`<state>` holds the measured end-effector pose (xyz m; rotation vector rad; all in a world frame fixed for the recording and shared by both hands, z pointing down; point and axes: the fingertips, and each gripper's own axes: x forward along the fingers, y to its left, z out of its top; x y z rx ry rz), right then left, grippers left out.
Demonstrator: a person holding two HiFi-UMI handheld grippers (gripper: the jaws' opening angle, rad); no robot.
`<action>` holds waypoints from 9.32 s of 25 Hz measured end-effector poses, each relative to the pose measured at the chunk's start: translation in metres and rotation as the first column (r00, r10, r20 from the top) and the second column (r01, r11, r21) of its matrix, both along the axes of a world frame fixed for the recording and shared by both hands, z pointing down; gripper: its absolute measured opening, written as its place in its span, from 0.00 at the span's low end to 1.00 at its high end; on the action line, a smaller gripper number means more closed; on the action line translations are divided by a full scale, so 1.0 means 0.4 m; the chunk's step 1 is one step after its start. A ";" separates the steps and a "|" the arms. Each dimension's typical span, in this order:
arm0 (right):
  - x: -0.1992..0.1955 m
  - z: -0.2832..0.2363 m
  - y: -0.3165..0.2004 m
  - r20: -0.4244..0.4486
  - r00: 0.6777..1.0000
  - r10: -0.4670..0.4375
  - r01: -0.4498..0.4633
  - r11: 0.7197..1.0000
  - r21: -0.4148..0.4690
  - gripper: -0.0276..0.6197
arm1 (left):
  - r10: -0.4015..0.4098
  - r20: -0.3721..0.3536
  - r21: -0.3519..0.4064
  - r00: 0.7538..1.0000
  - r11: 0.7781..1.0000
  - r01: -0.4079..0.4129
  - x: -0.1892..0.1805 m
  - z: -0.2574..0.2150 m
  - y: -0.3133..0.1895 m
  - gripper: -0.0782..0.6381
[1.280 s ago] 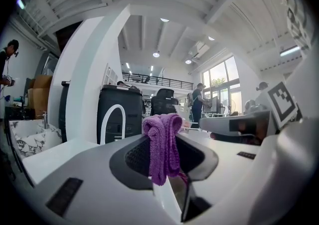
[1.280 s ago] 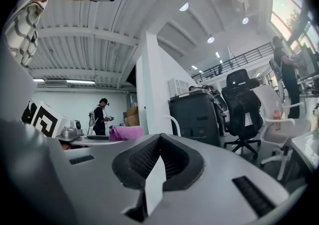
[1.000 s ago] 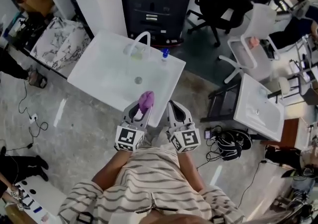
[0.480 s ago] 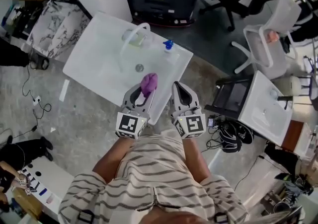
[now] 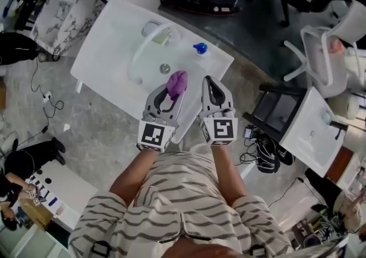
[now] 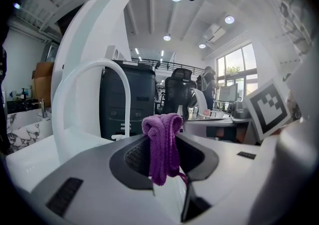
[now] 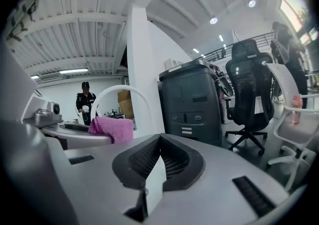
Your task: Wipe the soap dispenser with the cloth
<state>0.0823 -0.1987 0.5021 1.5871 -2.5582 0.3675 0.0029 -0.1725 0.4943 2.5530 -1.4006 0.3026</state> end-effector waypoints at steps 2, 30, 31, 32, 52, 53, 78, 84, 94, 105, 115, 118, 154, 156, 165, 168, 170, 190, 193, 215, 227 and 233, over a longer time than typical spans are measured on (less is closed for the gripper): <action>-0.006 0.026 -0.022 -0.003 1.000 0.002 -0.002 1.000 -0.014 0.05 | -0.013 0.001 -0.013 1.000 1.000 0.013 -0.006 0.012 -0.013 0.28; -0.042 0.227 -0.235 -0.105 0.994 0.005 -0.012 0.998 -0.069 0.28 | -0.058 0.012 -0.087 0.998 0.994 0.058 -0.020 0.116 -0.070 0.28; -0.045 0.227 -0.240 -0.110 0.994 0.003 -0.011 0.998 -0.067 0.29 | -0.062 0.008 -0.091 0.998 0.994 0.063 -0.022 0.116 -0.073 0.28; -0.047 0.227 -0.245 -0.114 0.993 0.003 -0.010 0.998 -0.065 0.29 | -0.068 0.006 -0.093 0.998 0.993 0.068 -0.024 0.115 -0.077 0.28; -0.057 0.238 -0.250 -0.132 0.989 -0.072 0.061 0.994 -0.091 0.24 | -0.083 -0.016 -0.105 0.996 0.991 0.081 -0.035 0.122 -0.066 0.28; -0.057 0.233 -0.246 -0.131 0.989 -0.076 0.064 0.993 -0.096 0.24 | -0.081 -0.015 -0.102 0.997 0.992 0.080 -0.035 0.120 -0.065 0.28; -0.093 -0.118 -0.019 -0.045 0.992 -0.117 0.116 0.993 -0.032 0.24 | -0.006 -0.034 0.043 0.999 0.999 0.007 -0.075 -0.091 0.086 0.28; -0.099 -0.201 0.025 -0.026 0.993 -0.111 0.111 0.994 -0.011 0.24 | 0.027 -0.021 0.088 0.999 0.996 -0.025 -0.086 -0.140 0.101 0.28; -0.110 -0.289 0.095 -0.032 0.993 -0.113 0.114 0.993 0.023 0.24 | 0.051 -0.030 0.152 0.998 0.987 -0.046 -0.090 -0.205 0.125 0.28; -0.146 -0.322 0.129 -0.048 0.992 -0.113 0.116 0.992 0.048 0.24 | 0.080 -0.017 0.168 0.997 0.983 -0.076 -0.089 -0.221 0.143 0.28; -0.150 -0.326 0.123 -0.051 0.994 -0.098 0.101 0.994 0.042 0.24 | 0.181 -0.004 0.197 0.983 0.964 -0.177 -0.047 -0.223 0.170 0.27; -0.146 -0.331 0.121 -0.054 0.994 -0.095 0.097 0.994 0.042 0.24 | 0.212 0.010 0.208 0.977 0.955 -0.209 -0.026 -0.220 0.176 0.27; -0.082 -0.375 0.193 -0.059 0.996 -0.062 0.067 0.995 0.074 0.25 | 0.384 0.074 0.160 0.920 0.906 -0.391 0.100 -0.104 0.234 0.27; -0.078 -0.376 0.197 -0.055 0.997 -0.060 0.064 0.995 0.074 0.25 | 0.378 0.074 0.158 0.923 0.909 -0.385 0.093 -0.103 0.235 0.27; -0.058 -0.368 0.209 -0.052 0.997 -0.050 0.054 0.996 0.071 0.25 | 0.324 0.054 0.161 0.944 0.931 -0.329 0.043 -0.114 0.233 0.28; -0.055 -0.364 0.210 -0.052 0.997 -0.049 0.052 0.996 0.069 0.25 | 0.311 0.049 0.174 0.949 0.933 -0.315 0.030 -0.133 0.227 0.28; -0.053 -0.358 0.211 -0.052 0.997 -0.048 0.052 0.996 0.068 0.25 | 0.305 0.040 0.183 0.952 0.934 -0.307 0.025 -0.144 0.225 0.28; -0.057 -0.338 0.226 -0.049 0.985 -0.168 0.170 0.985 0.043 0.25 | 0.315 -0.006 0.226 0.949 0.925 -0.306 -0.024 -0.224 0.175 0.28; -0.065 -0.334 0.233 -0.052 0.979 -0.195 0.197 0.979 0.043 0.25 | 0.344 -0.005 0.229 0.939 0.914 -0.334 -0.028 -0.220 0.177 0.28; -0.090 -0.349 0.349 -0.099 0.859 -0.502 0.508 0.859 0.057 0.25 | 0.657 -0.088 0.240 0.749 0.744 -0.624 0.009 -0.228 0.241 0.28; -0.137 -0.363 0.428 -0.044 0.765 -0.642 0.644 0.761 0.085 0.25 | 0.785 -0.061 0.201 0.616 0.614 -0.763 0.024 -0.209 0.293 0.27; -0.147 -0.373 0.466 -0.013 0.713 -0.701 0.699 0.709 0.093 0.25 | 0.839 -0.072 0.190 0.539 0.542 -0.819 0.036 -0.204 0.313 0.27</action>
